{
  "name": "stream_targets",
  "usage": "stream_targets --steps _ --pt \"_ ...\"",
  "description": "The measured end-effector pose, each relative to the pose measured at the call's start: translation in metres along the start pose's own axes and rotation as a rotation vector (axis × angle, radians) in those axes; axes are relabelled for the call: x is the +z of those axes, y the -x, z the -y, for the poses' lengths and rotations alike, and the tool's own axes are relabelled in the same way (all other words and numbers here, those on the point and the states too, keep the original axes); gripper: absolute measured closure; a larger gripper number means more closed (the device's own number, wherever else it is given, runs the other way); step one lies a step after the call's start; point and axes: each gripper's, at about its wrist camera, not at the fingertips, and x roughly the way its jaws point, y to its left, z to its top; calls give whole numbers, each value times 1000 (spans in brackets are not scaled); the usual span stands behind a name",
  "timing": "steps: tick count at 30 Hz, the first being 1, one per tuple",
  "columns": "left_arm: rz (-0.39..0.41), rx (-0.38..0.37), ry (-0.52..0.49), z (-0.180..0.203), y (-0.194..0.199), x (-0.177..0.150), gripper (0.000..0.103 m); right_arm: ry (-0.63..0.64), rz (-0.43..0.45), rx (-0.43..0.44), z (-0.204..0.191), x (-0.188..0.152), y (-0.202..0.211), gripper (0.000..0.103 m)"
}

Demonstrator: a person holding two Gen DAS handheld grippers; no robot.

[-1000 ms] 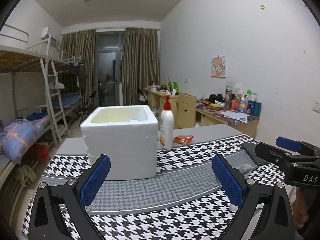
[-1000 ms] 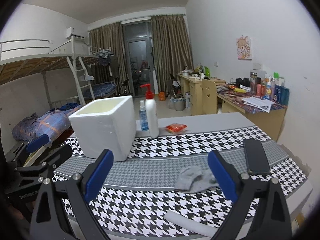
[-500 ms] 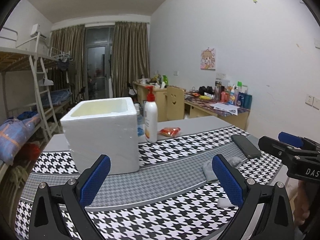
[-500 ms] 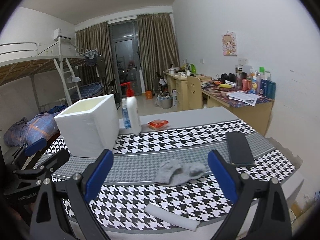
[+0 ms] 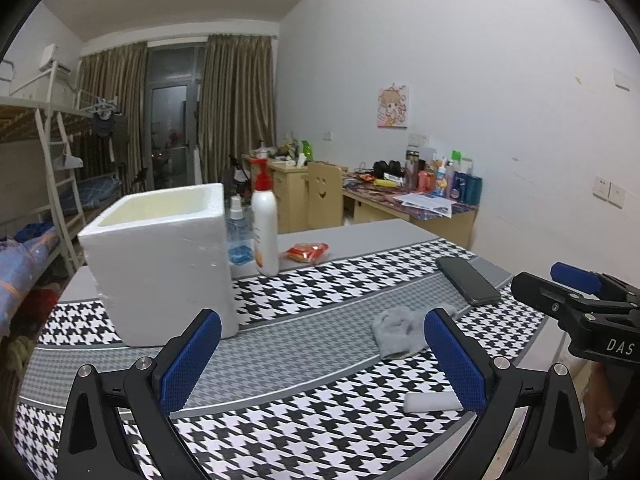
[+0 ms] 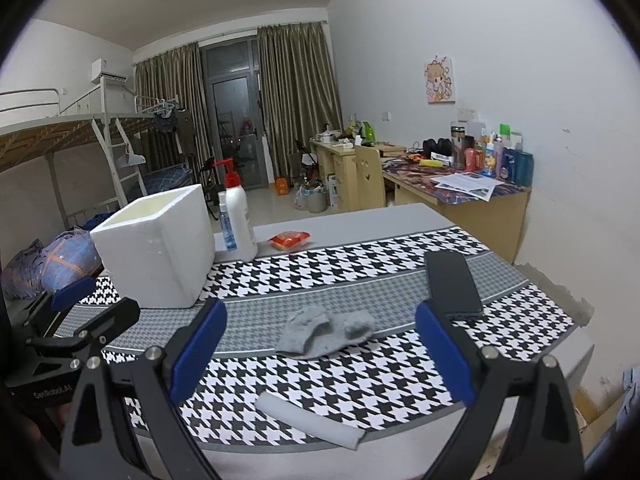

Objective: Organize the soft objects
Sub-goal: 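Move both tools toward the grey sock and white foam tube on the runner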

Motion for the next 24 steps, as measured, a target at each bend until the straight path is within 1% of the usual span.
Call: stream_targets --steps 3,14,20,24 --pt "-20 -19 -4 5 -5 -3 1 -8 -9 -3 5 -3 -1 6" --pt "-51 -45 -22 16 -17 -9 1 -29 -44 20 19 -11 -4 6" --pt "-75 -59 -29 20 -25 -13 1 11 -57 24 19 -18 -6 6" --pt "-99 -47 -34 21 -33 -15 1 63 -53 40 16 -27 -8 6"
